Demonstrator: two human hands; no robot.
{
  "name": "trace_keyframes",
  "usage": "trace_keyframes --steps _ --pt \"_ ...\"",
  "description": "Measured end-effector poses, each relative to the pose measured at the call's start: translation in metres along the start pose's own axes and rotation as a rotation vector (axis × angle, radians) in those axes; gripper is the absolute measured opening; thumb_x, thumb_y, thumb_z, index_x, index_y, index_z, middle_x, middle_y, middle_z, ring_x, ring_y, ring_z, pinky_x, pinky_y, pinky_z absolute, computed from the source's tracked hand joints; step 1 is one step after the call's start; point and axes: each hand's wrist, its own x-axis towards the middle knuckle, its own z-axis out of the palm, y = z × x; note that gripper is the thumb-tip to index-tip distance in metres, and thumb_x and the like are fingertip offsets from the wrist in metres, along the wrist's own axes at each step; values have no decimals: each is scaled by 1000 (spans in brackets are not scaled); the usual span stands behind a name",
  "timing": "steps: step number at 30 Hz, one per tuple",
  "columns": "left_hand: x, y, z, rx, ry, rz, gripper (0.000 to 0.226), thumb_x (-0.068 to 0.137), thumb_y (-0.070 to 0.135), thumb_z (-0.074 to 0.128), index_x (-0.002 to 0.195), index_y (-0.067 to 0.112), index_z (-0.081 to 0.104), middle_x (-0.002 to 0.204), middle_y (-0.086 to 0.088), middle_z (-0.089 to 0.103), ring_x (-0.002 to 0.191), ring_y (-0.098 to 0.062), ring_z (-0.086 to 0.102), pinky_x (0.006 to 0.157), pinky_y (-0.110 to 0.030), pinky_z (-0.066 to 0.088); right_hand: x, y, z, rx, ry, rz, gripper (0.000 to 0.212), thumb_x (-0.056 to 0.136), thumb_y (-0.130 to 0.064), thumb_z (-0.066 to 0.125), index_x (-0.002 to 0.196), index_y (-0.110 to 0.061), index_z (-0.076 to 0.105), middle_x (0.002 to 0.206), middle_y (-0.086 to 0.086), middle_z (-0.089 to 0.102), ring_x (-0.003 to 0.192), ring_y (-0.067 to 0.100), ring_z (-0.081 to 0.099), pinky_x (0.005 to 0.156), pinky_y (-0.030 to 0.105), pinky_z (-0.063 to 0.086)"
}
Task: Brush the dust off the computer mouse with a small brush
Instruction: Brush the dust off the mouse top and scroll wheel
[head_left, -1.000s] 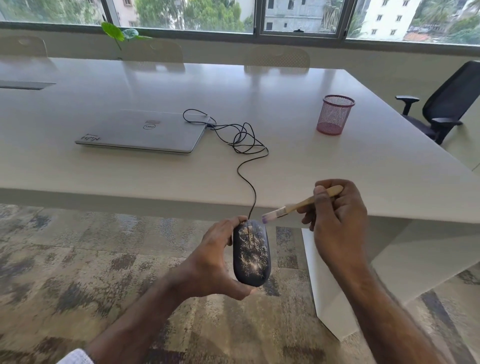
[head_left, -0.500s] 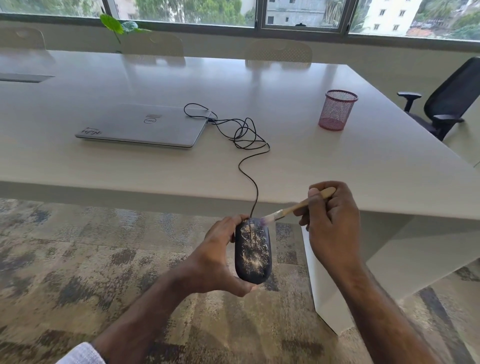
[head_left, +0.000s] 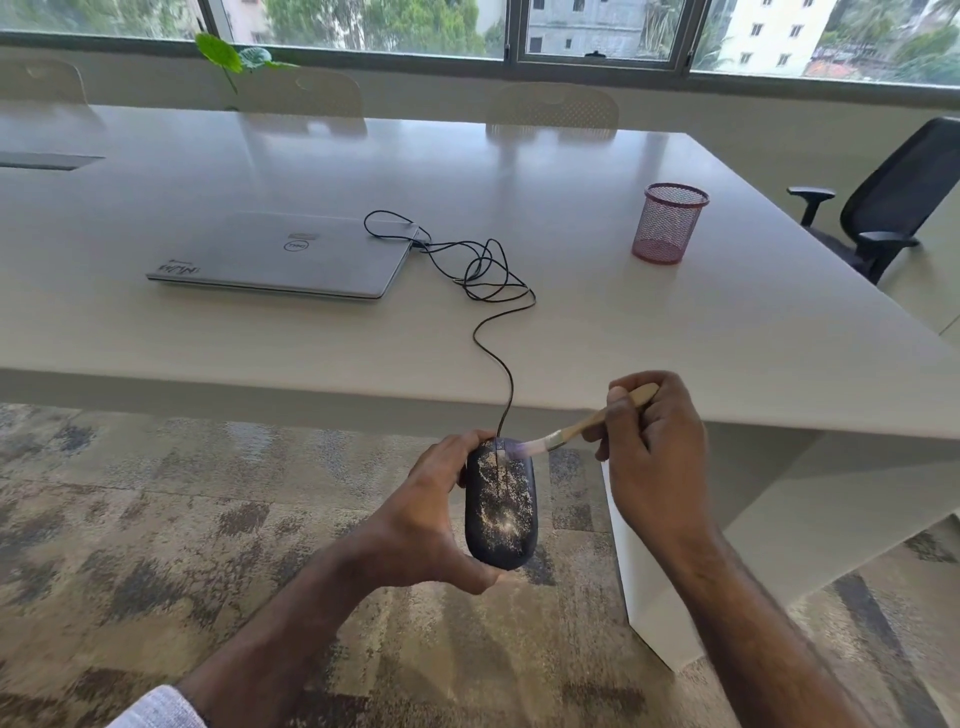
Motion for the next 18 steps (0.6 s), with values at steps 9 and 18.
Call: trace_keyframes --steps 9,18 --pt "-1 -1 1 -28 -23 -11 116 48 30 96 143 50 33 129 32 46 124 4 48 98 0 36 -4 -3 6 16 -9 -18 23 104 -16 52 90 -34 50 72 1 70 57 3 64 55 27 51" --pt "-2 -3 3 -35 -16 -18 121 48 25 97 150 39 34 137 17 49 125 -1 50 100 -4 38 -4 -4 9 53 39 -11 24 104 -16 52 90 -35 51 71 0 72 56 6 64 52 30 52"
